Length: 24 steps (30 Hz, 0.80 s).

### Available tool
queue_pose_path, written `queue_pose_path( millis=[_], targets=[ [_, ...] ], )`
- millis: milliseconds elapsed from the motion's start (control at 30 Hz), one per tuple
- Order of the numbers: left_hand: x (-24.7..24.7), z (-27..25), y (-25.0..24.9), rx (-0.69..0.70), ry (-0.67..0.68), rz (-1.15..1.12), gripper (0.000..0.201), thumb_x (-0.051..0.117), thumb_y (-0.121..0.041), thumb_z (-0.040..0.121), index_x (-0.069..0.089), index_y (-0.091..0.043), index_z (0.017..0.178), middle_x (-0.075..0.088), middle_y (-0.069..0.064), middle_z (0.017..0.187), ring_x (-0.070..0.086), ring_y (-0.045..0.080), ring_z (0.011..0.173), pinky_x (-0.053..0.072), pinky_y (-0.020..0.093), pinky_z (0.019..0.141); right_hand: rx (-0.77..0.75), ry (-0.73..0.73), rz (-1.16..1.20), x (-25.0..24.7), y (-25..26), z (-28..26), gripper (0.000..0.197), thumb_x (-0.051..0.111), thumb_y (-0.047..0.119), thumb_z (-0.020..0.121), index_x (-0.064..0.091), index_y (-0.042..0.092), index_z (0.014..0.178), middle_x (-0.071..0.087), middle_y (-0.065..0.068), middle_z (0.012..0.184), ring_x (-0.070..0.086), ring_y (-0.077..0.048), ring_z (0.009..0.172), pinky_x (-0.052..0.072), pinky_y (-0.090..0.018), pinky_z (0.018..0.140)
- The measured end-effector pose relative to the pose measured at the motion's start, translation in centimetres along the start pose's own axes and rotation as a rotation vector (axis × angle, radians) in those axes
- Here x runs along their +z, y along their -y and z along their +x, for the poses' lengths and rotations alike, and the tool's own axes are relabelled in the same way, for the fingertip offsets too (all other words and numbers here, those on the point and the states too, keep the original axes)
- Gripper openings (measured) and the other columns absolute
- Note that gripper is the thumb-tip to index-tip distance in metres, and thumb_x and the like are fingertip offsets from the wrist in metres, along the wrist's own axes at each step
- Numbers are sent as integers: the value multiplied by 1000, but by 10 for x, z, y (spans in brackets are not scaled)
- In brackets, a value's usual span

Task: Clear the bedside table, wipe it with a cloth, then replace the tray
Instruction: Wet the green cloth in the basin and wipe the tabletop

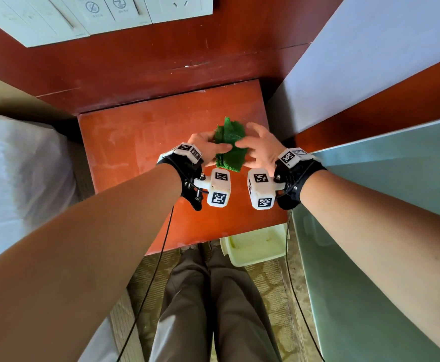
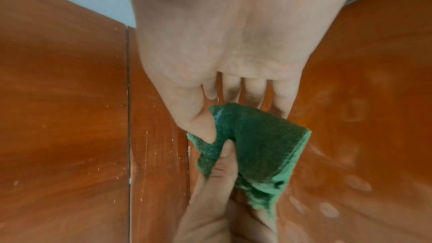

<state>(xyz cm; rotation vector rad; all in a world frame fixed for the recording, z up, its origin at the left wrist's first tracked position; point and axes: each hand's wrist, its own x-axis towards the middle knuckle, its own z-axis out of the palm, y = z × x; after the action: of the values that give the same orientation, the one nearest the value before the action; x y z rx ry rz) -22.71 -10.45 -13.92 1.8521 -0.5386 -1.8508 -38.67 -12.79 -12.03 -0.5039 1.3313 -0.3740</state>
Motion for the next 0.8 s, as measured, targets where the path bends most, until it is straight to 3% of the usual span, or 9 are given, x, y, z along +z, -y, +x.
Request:
queue_pose_path(
  millis=[67,200,300,433,567,667,800],
  targets=[
    [1,2,-1,11,-6,12,18,73,1,82,69,-14,93,72,17,104,71,31,93,57,47,88,-40,3,-28,-1,-4,2,80,63,-13,78,34,22,144,57,-10,128,58,-30,114,53,-50,85],
    [1,6,-5,36,-35,170,14,74,-5,83,70,-18,87,74,8,94,72,28,91,58,43,86,-124,-36,-98,-3,-5,7,85,57,-24,73,39,20,143,59,-9,126,60,-27,111,57,-46,80],
    [-1,11,-10,28,-62,201,16,79,-6,79,70,-17,86,75,10,94,73,27,87,59,42,83,-174,-105,-258,-5,-2,17,85,61,-20,70,40,18,143,60,-5,127,59,-23,113,56,-47,87],
    [-11,20,-16,62,-222,296,15,75,0,79,70,-13,84,74,8,83,73,17,68,61,33,76,-267,-258,-427,-6,9,33,81,60,-15,71,41,19,142,57,-6,133,56,-18,119,51,-31,95],
    [-28,30,-21,101,-338,465,15,74,-6,80,70,-20,77,76,7,84,74,21,75,61,35,76,-286,-394,-540,-16,14,56,79,60,-7,70,45,25,140,63,-2,123,62,-17,111,51,-31,97],
    [-37,33,-24,105,-389,608,15,73,-16,81,65,-24,72,74,4,91,73,21,81,60,34,80,-298,-473,-623,-22,13,62,76,63,1,70,45,24,140,61,-1,126,60,-17,113,48,-33,100],
    [-46,34,-23,95,-398,811,6,70,-28,85,70,-26,91,72,4,100,69,24,91,58,34,83,-364,-590,-968,-29,8,56,66,68,12,73,48,25,135,46,-3,135,50,-28,119,43,-37,102]
  ],
)
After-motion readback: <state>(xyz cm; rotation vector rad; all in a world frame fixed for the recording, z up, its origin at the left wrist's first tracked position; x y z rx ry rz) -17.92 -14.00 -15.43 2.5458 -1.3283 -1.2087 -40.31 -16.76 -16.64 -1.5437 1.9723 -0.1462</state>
